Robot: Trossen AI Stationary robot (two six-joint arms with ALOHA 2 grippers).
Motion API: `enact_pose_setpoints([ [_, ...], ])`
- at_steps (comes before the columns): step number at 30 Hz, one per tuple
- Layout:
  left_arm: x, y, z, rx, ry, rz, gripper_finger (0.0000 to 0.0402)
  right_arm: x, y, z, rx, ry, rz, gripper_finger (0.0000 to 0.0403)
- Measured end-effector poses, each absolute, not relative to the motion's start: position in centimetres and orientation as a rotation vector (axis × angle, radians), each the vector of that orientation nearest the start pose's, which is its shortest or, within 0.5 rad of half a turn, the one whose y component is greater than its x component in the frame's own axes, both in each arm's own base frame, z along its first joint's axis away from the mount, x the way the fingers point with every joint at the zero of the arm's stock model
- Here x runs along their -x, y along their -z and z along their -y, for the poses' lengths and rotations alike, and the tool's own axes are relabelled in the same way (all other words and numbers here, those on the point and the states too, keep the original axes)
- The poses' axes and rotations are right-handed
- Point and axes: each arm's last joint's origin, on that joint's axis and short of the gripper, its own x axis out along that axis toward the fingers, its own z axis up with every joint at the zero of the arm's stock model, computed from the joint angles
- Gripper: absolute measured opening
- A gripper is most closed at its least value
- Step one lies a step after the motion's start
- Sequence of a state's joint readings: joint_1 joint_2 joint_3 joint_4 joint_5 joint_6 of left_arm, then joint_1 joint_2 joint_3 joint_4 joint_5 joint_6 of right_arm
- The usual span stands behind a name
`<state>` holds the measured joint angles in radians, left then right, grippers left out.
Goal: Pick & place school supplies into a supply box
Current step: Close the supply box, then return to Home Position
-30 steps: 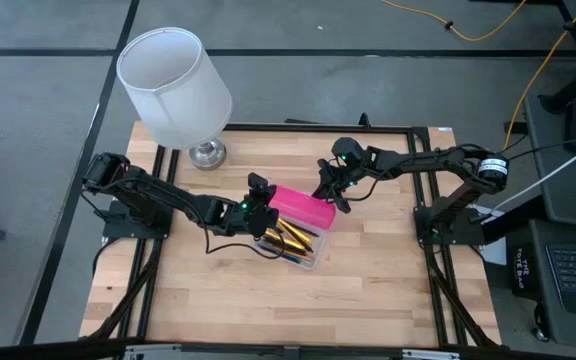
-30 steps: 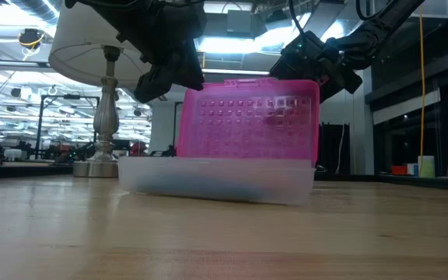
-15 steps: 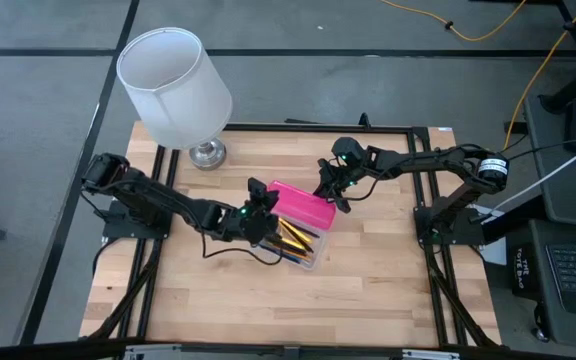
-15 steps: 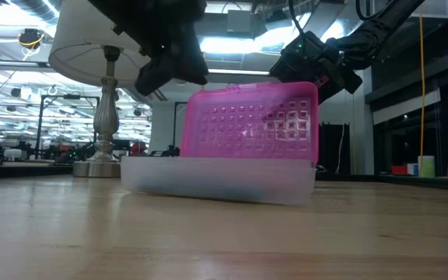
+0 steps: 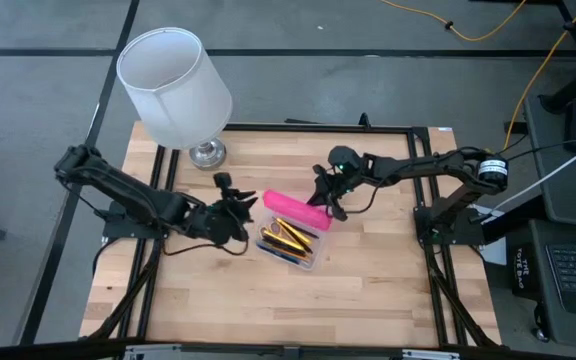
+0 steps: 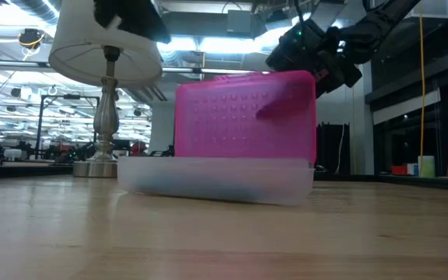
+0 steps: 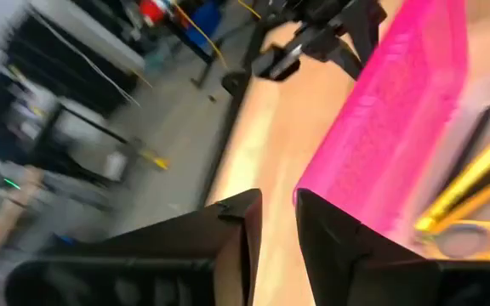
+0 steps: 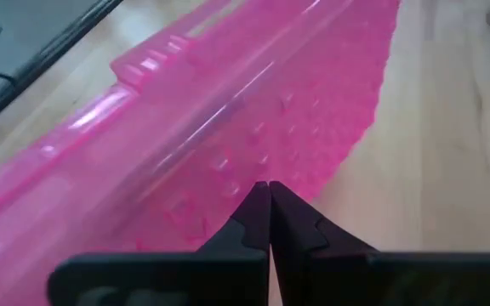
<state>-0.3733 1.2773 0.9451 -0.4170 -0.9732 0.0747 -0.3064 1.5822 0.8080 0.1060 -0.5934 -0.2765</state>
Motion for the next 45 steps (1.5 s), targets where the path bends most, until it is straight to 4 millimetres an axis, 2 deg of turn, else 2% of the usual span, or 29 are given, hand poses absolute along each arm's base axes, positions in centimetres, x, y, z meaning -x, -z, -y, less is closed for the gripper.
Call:
enact_pose_setpoints([
  [5,-23.1,-28.3,6.6,-0.342,-0.536,-0.604,0.0058,-31.3,-19.1,5.8,0.033,-0.41,-0.538,0.0003],
  [11,-22.7,-28.2,6.3,-0.235,-0.595,-0.595,0.0049,-32.0,-19.8,3.6,0.056,-0.474,-0.517,0.0003],
  [19,-22.0,-27.5,6.1,-0.132,-0.623,-0.649,0.0049,-32.4,-19.2,0.8,0.051,-0.554,-0.541,0.0003],
  [22,-22.1,-27.4,6.1,-0.122,-0.615,-0.651,0.0048,-32.4,-19.3,0.3,0.059,-0.57,-0.534,0.0003],
  [26,-21.8,-26.1,6.0,-0.138,-0.617,-0.671,0.0042,-31.6,-20.1,0.7,0.055,-0.537,-0.563,0.0003],
  [31,-20.6,-23.8,5.7,-0.107,-0.625,-0.657,0.0029,-29.7,-22.3,2.3,0.104,-0.372,-0.6,0.0003],
  [38,-18.8,-21.6,5.9,-0.072,-0.454,-0.547,0.0011,-27.7,-24.9,4.0,0.2,-0.234,-0.562,0.0004],
  [42,-18.0,-20.3,5.2,-0.047,-0.301,-0.453,0.0002,-27.4,-25.1,4.6,0.23,-0.225,-0.552,0.0004],
  [45,-17.2,-19.0,4.4,-0.03,-0.248,-0.371,0.0001,-27.0,-23.8,4.9,0.228,-0.212,-0.547,0.0004],
])
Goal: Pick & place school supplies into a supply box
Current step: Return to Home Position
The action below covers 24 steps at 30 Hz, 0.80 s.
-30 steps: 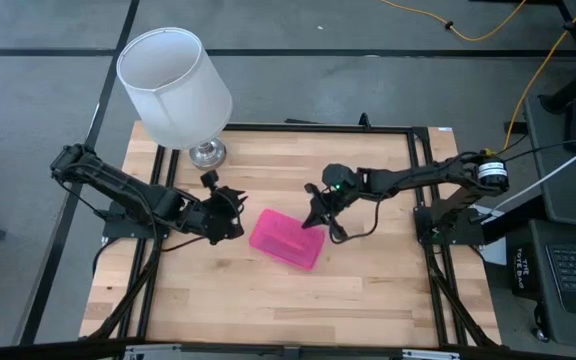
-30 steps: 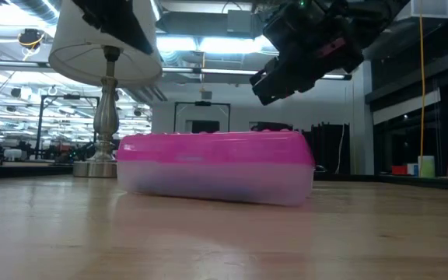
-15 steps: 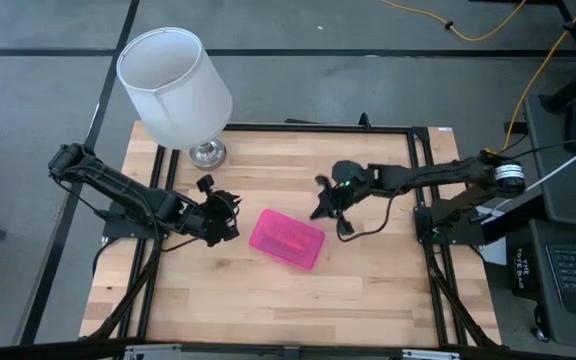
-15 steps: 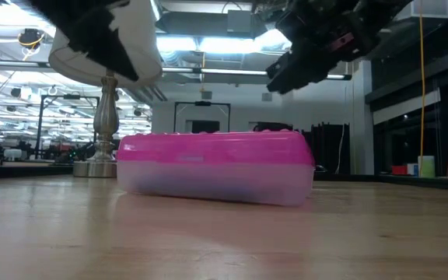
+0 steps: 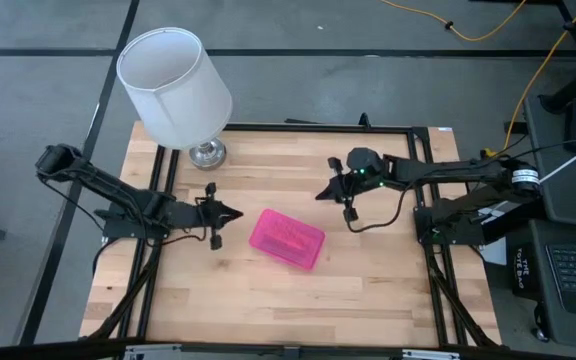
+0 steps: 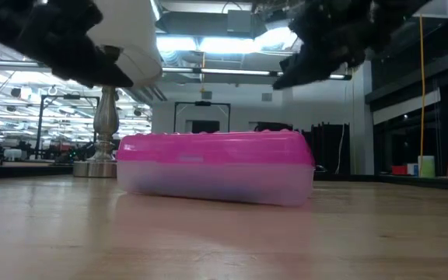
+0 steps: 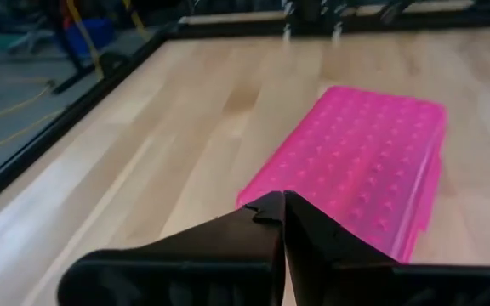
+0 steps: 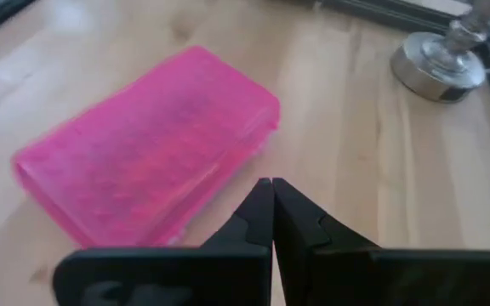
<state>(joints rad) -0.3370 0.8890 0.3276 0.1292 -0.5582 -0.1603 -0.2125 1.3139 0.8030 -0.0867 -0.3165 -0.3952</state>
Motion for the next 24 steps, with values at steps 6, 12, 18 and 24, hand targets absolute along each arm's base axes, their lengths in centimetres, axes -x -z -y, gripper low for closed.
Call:
enact_pose_setpoints([
  [6,-15.5,-17.3,2.8,-0.015,-0.151,-0.256,0.0001,-26.1,-22.3,6.5,0.25,-0.12,-0.429,0.0004],
  [12,-13.9,-16.7,1.5,0.006,-0.133,-0.171,0.0003,-25.8,-23.6,7.9,0.277,-0.068,-0.309,0.0004],
  [18,-12.6,-16.7,0.9,-0.041,-0.134,-0.079,0.0003,-25.6,-24.2,9.2,0.303,-0.038,-0.253,0.0004],
  [24,-11.6,-16.6,0.4,-0.063,-0.159,-0.031,0.0003,-24.7,-24.2,10.7,0.25,-0.14,-0.222,0.0004],
])
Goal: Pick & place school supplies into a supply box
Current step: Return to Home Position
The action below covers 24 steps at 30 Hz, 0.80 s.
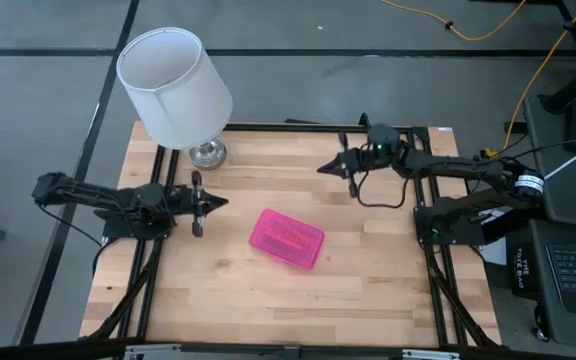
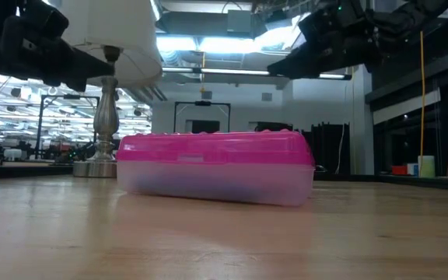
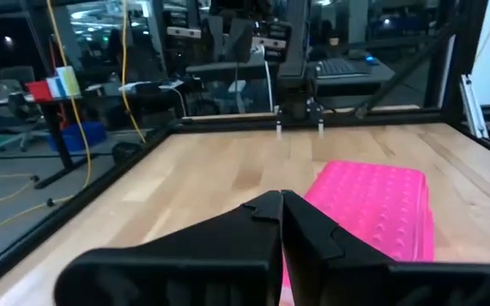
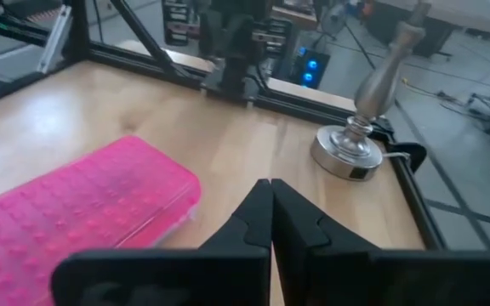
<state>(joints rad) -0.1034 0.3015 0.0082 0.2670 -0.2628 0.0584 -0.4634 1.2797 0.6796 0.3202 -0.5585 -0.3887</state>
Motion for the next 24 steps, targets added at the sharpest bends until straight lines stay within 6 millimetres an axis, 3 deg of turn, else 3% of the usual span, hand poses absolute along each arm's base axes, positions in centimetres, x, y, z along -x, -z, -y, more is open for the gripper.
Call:
enact_pose_setpoints([
  [6,-10.8,-17.1,0.2,-0.081,-0.122,0.025,0.0003,-24.2,-24.3,11.8,0.176,-0.119,-0.218,0.0004],
  [13,-10.1,-17.1,-0.4,-0.075,-0.146,0.037,0.0003,-24.2,-24.3,11.7,0.12,-0.116,-0.22,0.0004],
  [17,-9.8,-17.3,-0.6,-0.067,-0.134,0.066,0.0003,-23.7,-24.9,10.8,0.043,-0.129,-0.237,0.0004],
  [24,-9.6,-17.4,-0.9,-0.073,-0.159,0.05,0.0003,-21.1,-26.5,8.2,0.081,-0.064,-0.332,0.0004],
])
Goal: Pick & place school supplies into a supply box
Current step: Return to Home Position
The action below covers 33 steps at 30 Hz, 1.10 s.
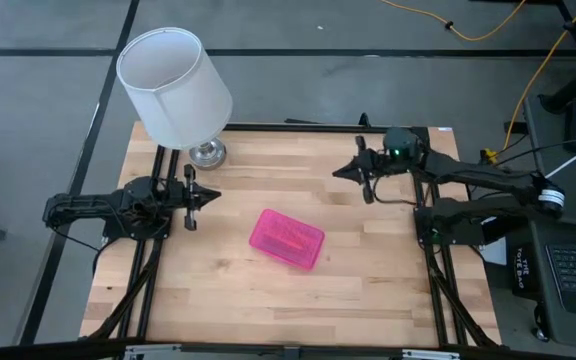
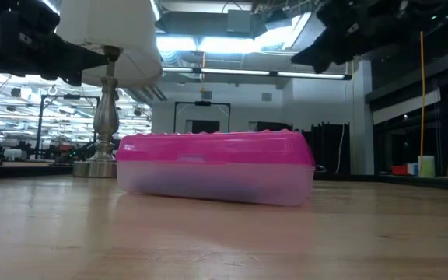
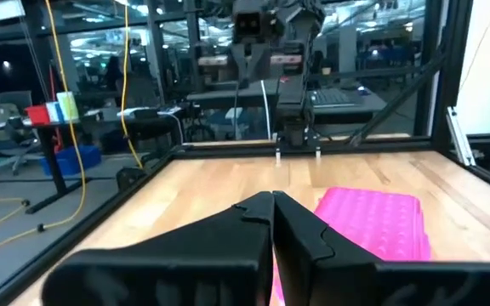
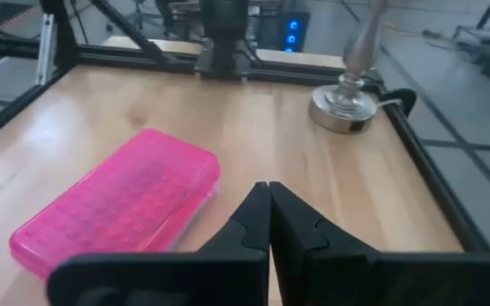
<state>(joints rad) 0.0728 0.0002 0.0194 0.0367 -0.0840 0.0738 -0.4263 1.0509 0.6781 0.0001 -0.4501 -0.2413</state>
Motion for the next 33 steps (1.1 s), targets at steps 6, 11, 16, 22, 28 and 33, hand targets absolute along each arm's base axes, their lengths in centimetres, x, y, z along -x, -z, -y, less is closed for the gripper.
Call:
enact_pose_setpoints([
  [6,-9.6,-17.2,-1.2,-0.071,-0.193,0.031,0.0003,-19.2,-24.4,5.4,0.119,-0.032,-0.288,0.0004],
  [11,-9.5,-17.3,-1.5,-0.106,-0.256,0.032,0.0003,-17.3,-22.4,3.9,0.087,-0.014,-0.209,0.0004],
  [16,-9.4,-17.3,-1.9,-0.119,-0.344,0.025,0.0003,-15.9,-21.1,2.7,0.101,-0.01,-0.17,0.0004],
  [22,-9.4,-17.3,-1.9,-0.116,-0.344,0.025,0.0003,-14.3,-18.9,1.7,0.107,0.068,-0.102,0.0004],
  [28,-9.4,-17.3,-1.9,-0.114,-0.344,0.026,0.0004,-13.0,-16.9,1.3,0.101,0.058,-0.086,0.0004],
  [33,-9.4,-17.3,-1.9,-0.114,-0.344,0.025,0.0004,-12.1,-16.2,1.2,0.103,0.06,-0.062,0.0004],
])
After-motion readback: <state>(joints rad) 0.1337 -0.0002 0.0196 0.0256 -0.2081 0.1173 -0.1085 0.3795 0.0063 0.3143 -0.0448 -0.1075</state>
